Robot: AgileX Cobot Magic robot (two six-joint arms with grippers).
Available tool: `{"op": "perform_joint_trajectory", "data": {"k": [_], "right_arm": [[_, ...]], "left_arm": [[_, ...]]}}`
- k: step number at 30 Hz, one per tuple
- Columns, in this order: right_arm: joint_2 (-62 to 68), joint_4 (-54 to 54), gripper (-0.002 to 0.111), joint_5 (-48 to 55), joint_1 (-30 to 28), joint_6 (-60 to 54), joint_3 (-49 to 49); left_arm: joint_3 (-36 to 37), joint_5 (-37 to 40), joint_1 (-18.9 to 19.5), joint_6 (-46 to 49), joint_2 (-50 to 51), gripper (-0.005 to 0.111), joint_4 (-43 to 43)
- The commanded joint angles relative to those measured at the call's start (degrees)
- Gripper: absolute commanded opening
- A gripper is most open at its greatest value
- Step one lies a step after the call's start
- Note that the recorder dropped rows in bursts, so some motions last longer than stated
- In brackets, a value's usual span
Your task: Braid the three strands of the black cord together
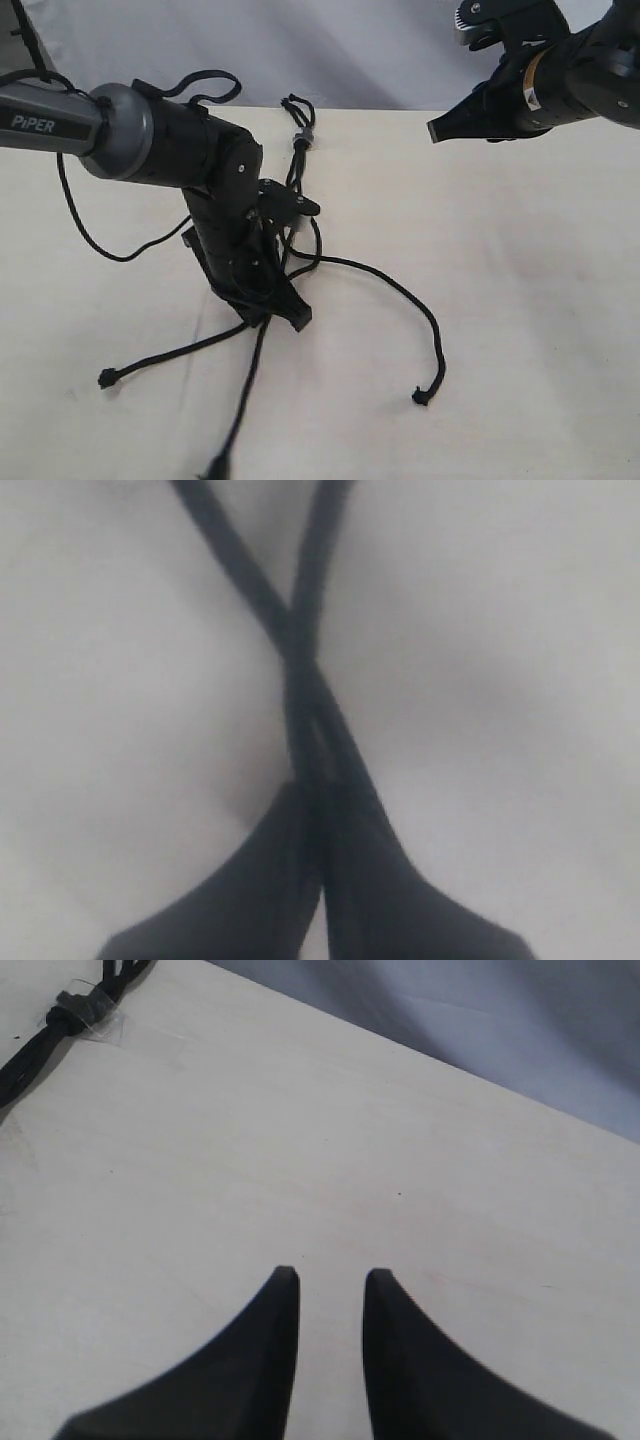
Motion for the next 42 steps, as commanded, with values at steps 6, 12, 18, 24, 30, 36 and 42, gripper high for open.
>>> {"op": "perform_joint_trajectory", "data": {"k": [6,12,18,24,30,36,42], "right_arm": [[-0.4,0.9,0.023,-0.3,-0.4,0.4,0.1],[-0.4,1.8,0.023,-0.7,-0.4,0.4,0.1],[-0.4,2.3,0.023,-0.7,-0.4,0.4,0.1],[-0.4,2.4,0.023,-0.1,-0.4,0.4,0.1],[-0.4,3.7,0.023,-0.1,-0.4,0.4,0.1],[-0.4,12.3,0.023,2.2,6.9,-1.1,0.1],[-0.4,16.5,0.023,10.5,19.8,-1.9,0.1]], "left_arm": [[1.5,2.4,-2.4,3.1,-0.3,0.0,-1.2],[1.5,2.4,-2.4,2.2,-0.1,0.002,-1.2],[1.1,2.0,-2.2,2.8,-0.3,0.031,0.2],[-3.0,11.1,-1.3,0.8,-1.0,0.041,10.3],[-3.3,4.8,6.8,1.0,-14.5,0.0,11.5],[3.1,-8.6,18.7,-3.6,-19.6,0.0,11.3],[5.9,-13.9,21.9,-3.6,-18.1,0.0,11.2]]}}
